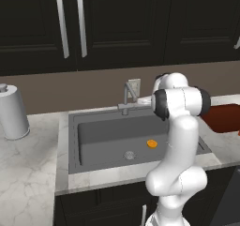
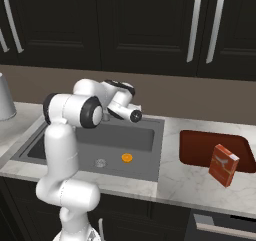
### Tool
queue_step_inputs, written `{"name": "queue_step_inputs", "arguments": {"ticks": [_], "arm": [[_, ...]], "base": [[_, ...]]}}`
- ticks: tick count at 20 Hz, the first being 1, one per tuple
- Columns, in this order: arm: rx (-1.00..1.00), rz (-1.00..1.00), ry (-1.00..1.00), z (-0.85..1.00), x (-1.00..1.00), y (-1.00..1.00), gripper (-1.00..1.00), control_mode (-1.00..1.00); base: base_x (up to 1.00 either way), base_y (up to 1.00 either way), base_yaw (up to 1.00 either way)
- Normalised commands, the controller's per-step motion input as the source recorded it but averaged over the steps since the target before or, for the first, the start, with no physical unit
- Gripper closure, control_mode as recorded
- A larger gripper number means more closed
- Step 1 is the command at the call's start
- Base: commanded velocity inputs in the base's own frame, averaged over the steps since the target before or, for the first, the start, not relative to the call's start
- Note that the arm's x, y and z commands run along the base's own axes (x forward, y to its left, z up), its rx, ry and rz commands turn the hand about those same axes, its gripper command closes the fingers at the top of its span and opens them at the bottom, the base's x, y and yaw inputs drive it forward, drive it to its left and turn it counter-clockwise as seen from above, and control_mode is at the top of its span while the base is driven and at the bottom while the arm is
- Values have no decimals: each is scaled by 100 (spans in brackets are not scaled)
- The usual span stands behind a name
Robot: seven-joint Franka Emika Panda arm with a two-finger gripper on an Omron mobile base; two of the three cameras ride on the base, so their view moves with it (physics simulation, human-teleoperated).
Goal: Pick up all produce items and place them in the sink. Turn on the sink faucet to wash them. Then turn the sink off and put them in the tray.
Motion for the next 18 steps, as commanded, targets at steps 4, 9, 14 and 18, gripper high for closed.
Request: {"name": "queue_step_inputs", "arguments": {"ticks": [4, 9, 14, 18], "arm": [[0, 0, 0, -11, 15, 11, -100, -100], [0, 0, 0, -12, 15, 12, -100, -100], [0, 0, 0, -12, 12, 11, -100, -100], [0, 0, 0, -12, 13, 11, -100, -100]], "base": [[0, 0, 0], [0, 0, 0], [0, 0, 0], [0, 0, 0]]}}
